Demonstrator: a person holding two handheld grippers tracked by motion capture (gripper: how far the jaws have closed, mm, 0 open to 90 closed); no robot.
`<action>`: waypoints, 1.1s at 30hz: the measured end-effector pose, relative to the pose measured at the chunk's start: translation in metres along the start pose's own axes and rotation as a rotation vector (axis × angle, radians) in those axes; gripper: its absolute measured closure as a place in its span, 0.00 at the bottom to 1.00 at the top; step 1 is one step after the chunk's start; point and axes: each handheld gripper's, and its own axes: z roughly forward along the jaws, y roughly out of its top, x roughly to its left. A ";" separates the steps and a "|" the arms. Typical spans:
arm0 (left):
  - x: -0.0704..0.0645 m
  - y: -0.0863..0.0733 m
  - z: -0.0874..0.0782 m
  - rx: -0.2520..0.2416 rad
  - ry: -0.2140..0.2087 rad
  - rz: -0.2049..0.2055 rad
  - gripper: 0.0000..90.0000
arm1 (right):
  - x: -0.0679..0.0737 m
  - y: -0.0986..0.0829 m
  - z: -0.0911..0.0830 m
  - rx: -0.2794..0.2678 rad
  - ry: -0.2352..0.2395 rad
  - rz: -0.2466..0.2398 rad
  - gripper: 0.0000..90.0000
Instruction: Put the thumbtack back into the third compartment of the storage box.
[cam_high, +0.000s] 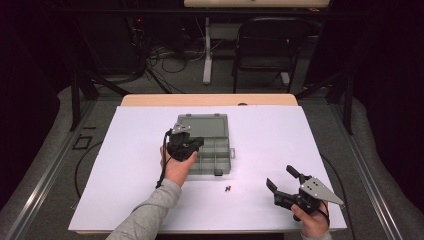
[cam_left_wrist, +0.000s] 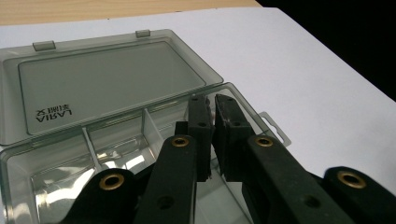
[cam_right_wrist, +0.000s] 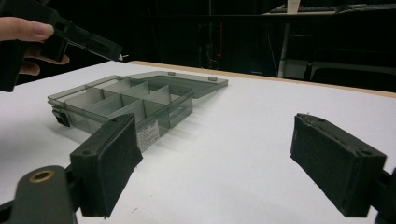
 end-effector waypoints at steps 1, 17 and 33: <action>0.001 0.000 0.005 0.012 0.007 0.000 0.95 | 0.000 0.000 0.000 0.001 -0.001 0.001 0.16; 0.006 -0.005 0.036 0.110 0.040 -0.004 0.95 | -0.001 0.000 0.000 0.001 0.000 0.007 0.16; 0.007 -0.008 0.043 0.130 0.053 0.003 0.91 | -0.001 0.000 0.000 0.003 0.001 0.010 0.17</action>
